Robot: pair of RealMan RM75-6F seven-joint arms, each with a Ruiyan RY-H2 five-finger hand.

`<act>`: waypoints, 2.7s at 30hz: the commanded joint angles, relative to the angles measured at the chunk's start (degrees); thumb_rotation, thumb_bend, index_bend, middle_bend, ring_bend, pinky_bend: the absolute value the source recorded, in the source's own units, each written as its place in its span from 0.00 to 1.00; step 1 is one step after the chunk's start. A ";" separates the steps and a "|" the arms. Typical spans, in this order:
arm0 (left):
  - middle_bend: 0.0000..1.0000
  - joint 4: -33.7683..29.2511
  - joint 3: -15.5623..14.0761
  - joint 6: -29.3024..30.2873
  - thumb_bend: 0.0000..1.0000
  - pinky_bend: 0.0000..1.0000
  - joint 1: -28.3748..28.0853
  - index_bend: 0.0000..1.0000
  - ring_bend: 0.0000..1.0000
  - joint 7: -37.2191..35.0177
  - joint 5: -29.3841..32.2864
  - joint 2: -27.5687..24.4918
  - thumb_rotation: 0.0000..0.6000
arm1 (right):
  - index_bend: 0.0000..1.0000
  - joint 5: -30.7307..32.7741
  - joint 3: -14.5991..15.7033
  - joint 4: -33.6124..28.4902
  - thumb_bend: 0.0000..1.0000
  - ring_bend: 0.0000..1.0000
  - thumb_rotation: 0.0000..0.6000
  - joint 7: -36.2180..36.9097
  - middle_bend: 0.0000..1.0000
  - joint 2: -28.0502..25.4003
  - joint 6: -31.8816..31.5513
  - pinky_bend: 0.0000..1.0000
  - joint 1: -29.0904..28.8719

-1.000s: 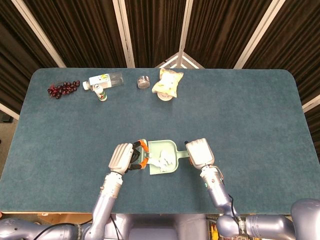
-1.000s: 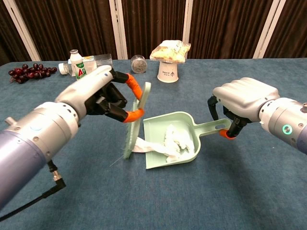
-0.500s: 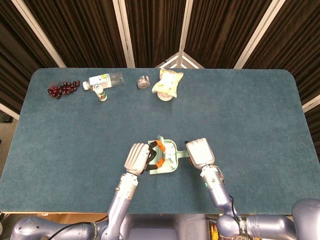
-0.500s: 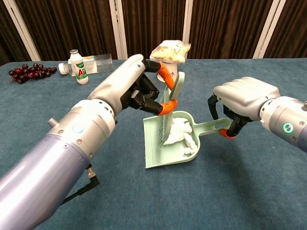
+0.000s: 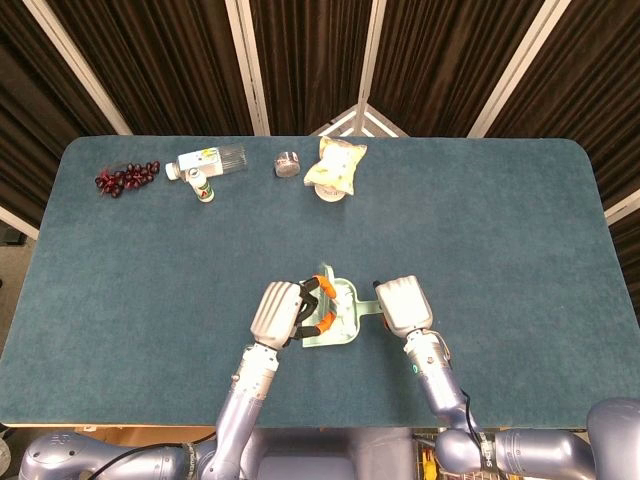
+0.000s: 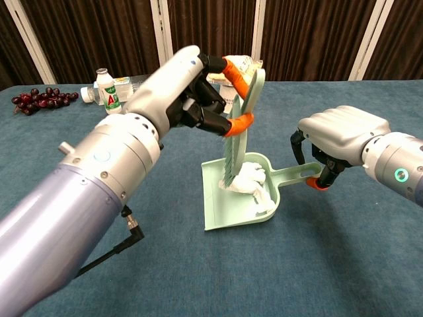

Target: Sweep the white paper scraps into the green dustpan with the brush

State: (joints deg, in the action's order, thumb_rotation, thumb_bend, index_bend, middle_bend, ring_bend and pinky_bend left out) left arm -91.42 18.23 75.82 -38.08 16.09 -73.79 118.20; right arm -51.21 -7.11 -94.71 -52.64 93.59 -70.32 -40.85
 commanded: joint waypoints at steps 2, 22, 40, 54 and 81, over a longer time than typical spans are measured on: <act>1.00 -2.41 0.90 -0.07 0.66 1.00 0.09 0.81 1.00 0.67 -0.44 -1.78 1.00 | 0.56 0.10 0.00 -0.19 0.34 0.90 1.00 -0.12 0.91 -0.14 -0.03 0.87 0.00; 1.00 -9.44 0.70 -1.70 0.66 1.00 3.13 0.81 1.00 4.46 2.14 -15.39 1.00 | 0.45 3.47 0.52 -1.94 0.34 0.90 1.00 -2.39 0.91 -0.76 0.00 0.87 0.03; 1.00 -13.69 -0.37 -1.26 0.66 1.00 4.43 0.81 1.00 6.44 2.85 -22.67 1.00 | 0.00 3.57 1.74 -4.82 0.34 0.87 1.00 -4.99 0.91 -2.33 -3.85 0.87 0.89; 1.00 -21.82 -6.66 -4.32 0.66 1.00 4.58 0.80 1.00 25.60 10.83 -33.80 1.00 | 0.00 -0.43 1.88 -11.15 0.34 0.87 1.00 -0.55 0.91 -10.69 -5.63 0.87 3.42; 0.88 -27.56 -11.57 -0.32 0.50 1.00 -3.28 0.57 0.93 52.14 28.00 -43.95 1.00 | 0.00 -0.97 0.94 -12.41 0.34 0.87 1.00 0.71 0.91 -11.88 -5.14 0.87 3.48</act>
State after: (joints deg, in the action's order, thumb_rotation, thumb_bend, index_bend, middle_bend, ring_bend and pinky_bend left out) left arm -118.61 7.12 75.67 -40.88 68.17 -46.07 75.00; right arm -52.15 -6.17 -107.09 -51.93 81.69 -75.43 -37.38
